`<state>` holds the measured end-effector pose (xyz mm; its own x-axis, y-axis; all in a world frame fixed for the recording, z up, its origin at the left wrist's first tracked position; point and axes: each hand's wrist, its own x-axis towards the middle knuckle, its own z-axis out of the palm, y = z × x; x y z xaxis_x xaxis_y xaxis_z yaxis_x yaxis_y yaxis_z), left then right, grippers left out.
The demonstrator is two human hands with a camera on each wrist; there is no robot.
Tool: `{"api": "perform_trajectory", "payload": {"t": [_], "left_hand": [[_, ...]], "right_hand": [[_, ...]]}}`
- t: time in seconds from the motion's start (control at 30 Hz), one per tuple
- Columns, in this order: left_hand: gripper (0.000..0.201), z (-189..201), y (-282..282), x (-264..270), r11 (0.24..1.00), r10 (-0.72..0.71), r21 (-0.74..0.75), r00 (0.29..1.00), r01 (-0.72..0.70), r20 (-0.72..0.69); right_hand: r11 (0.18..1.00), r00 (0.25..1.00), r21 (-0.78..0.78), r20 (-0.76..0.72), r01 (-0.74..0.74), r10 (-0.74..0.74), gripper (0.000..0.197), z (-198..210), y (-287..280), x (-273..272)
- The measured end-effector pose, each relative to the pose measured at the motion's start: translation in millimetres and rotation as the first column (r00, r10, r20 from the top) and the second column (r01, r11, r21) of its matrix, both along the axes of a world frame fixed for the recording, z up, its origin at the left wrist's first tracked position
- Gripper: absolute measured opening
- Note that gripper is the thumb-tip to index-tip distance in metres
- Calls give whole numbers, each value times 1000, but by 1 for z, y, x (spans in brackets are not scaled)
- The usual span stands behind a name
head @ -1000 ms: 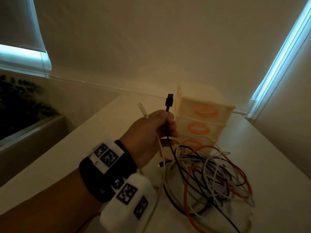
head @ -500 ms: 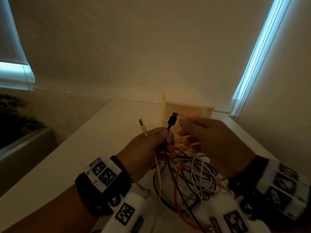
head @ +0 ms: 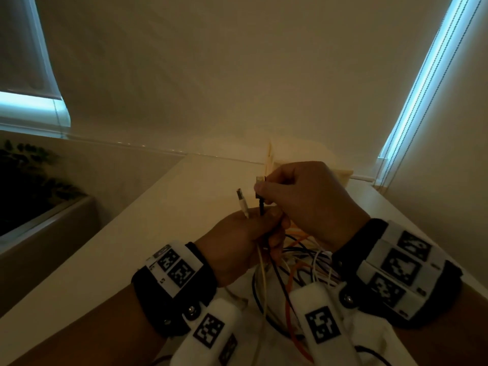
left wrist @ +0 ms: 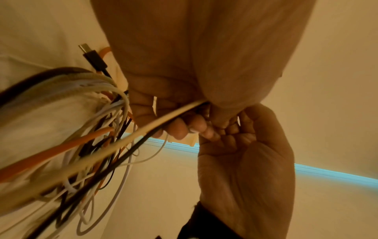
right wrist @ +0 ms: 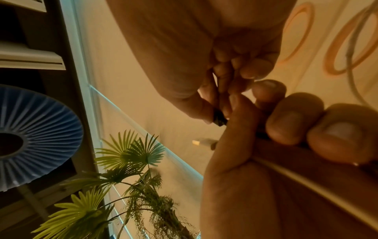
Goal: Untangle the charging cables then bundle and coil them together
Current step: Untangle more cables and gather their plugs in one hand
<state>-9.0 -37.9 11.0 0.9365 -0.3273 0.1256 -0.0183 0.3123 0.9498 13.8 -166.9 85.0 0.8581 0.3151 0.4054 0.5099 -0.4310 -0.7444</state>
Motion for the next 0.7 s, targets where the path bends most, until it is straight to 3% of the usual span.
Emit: {"api": "perform_trajectory", "payload": {"t": [0.2, 0.33, 0.43, 0.53, 0.63, 0.7], "left_hand": [[33, 4, 1, -4, 998, 23, 60, 992, -16, -127], [36, 7, 2, -6, 994, 67, 101, 984, -51, -162], [52, 5, 2, -2, 980, 163, 136, 980, -147, -117], [60, 1, 6, 7, 962, 219, 184, 974, -204, -66], [61, 0, 8, 9, 948, 226, 240, 973, -208, -47], [61, 2, 12, 10, 938, 245, 260, 969, -231, -20]], "right_hand": [[993, 996, -111, 75, -40, 49, 16, -2, 9, -8], [998, 999, -29, -13, -52, 52, 9, -14, 5, -11], [998, 998, 14, -18, 67, -67, 17, -33, -4, -16], [980, 958, 140, -271, 140, -98, 22, -49, -3, -27], [970, 870, 240, -483, 30, 93, 26, -58, 7, -32], [934, 774, 358, -589, -8, 232, 34, -60, 12, -34]]}}
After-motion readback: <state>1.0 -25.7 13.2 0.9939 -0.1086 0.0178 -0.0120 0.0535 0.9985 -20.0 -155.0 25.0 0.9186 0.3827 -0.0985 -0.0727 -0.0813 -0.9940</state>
